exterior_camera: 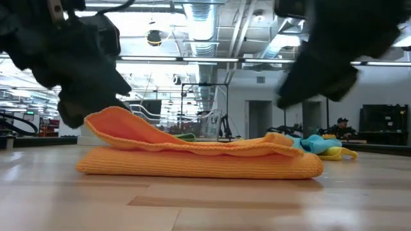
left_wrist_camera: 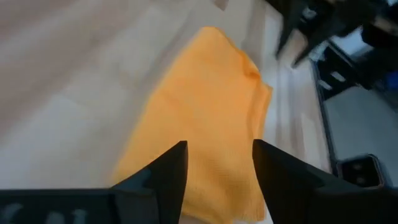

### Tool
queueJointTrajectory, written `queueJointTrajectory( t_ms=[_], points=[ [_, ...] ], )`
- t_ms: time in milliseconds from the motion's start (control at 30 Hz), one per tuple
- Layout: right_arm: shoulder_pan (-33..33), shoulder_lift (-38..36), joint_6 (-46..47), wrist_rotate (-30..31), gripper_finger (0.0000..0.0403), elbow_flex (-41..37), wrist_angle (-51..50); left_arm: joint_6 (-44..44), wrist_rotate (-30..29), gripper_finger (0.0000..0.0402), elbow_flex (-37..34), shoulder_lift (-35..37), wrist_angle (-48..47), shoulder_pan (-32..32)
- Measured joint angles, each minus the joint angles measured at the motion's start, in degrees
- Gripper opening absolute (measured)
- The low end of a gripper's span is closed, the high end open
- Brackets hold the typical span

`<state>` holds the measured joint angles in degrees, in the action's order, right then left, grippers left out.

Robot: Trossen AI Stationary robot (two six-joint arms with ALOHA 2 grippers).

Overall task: Fold microfiber towels
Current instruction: Fold the orange microfiber cloth

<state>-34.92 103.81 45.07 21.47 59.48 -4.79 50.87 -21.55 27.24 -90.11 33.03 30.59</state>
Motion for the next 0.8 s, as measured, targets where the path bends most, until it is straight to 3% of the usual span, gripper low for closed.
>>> queueJointTrajectory(
  t_ms=[200,367,700,800],
  points=[
    [2.16,3.19,1.19,0.90,0.0111,-0.04,4.81,1.34,3.45,0.0128,1.04,-9.04,7.55,0.04],
    [1.33,5.33,6.05,-4.30,0.0111,-0.02,1.32,1.64,5.13,0.0093,2.51,-11.93,6.25,0.01],
    [-2.22,1.34,9.84,1.63,0.0110,0.01,-9.74,1.27,4.53,0.0058,4.28,-11.93,2.12,0.11],
    [-2.59,0.43,8.57,6.36,0.0110,-0.07,-6.43,1.41,4.24,0.0055,4.33,-11.93,2.03,0.11]
  ],
)
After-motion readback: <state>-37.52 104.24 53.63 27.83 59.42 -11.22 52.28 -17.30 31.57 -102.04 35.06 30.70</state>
